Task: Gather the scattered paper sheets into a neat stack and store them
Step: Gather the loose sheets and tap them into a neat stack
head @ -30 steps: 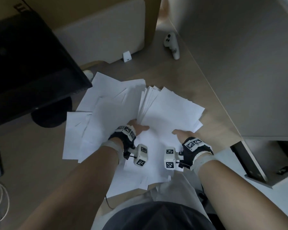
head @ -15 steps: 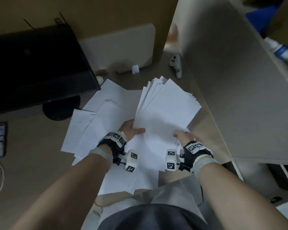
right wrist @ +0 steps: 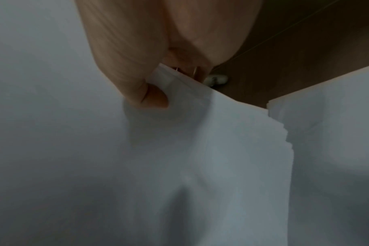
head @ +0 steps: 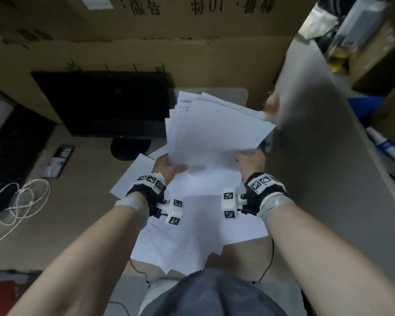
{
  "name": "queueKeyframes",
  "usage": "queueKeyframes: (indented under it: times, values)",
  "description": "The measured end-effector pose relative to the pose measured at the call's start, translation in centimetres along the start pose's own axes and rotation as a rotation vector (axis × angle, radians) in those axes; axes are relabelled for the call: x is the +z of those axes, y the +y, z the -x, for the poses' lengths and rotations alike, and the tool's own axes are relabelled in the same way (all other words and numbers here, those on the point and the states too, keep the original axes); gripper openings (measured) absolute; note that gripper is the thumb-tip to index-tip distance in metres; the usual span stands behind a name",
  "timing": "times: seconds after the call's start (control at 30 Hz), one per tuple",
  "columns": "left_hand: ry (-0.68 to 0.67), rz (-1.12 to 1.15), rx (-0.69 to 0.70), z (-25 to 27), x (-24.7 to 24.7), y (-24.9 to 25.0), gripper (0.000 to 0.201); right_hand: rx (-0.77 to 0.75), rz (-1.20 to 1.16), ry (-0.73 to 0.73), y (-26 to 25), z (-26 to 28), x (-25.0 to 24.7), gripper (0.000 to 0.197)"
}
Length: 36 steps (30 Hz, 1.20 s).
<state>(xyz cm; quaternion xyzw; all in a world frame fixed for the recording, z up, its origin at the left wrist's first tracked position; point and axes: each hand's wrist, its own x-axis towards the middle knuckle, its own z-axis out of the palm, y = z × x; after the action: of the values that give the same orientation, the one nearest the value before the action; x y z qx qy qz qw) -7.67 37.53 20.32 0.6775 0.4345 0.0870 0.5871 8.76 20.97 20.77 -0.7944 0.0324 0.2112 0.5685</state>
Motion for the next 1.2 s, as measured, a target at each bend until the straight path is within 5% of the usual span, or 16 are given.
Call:
queueKeyframes:
  times: [0.13,0.23,0.5,0.67,0.73,0.87,1.0,1.2]
  values:
    - [0.176,-0.059,-0.098,-0.1,-0.8,0.0,0.030,-0.098,0.103,-0.079,-0.6,0.4,1.8,0.033]
    - [0.176,-0.060,-0.112,-0.4,-0.7,-1.1,0.030,-0.126,0.304,-0.067,0.5,0.5,2.2,0.048]
    - [0.143,-0.008,-0.077,-1.4,0.1,-1.4,0.030,-0.112,0.224,-0.169,1.7,-0.7,0.9,0.049]
    - [0.131,-0.135,0.029,-2.4,0.3,-2.4,0.022,-0.216,0.309,-0.285,1.7,-2.0,2.5,0.030]
    - [0.210,-0.139,-0.026,-3.0,0.3,-2.7,0.042,-0.196,0.348,-0.288,1.6,-2.7,2.9,0.027]
    - [0.242,-0.028,-0.100,-5.4,-0.4,-2.8,0.085,-0.112,0.363,-0.247,2.1,-4.3,3.9,0.073]
    - [0.201,0.013,-0.105,-8.6,-1.3,-3.3,0.105,0.032,0.634,-0.342,2.5,-6.1,4.8,0.100]
    - [0.045,0.150,-0.005,-9.4,-1.9,-1.4,0.077,0.170,0.590,-0.404,1.7,-8.2,6.9,0.095]
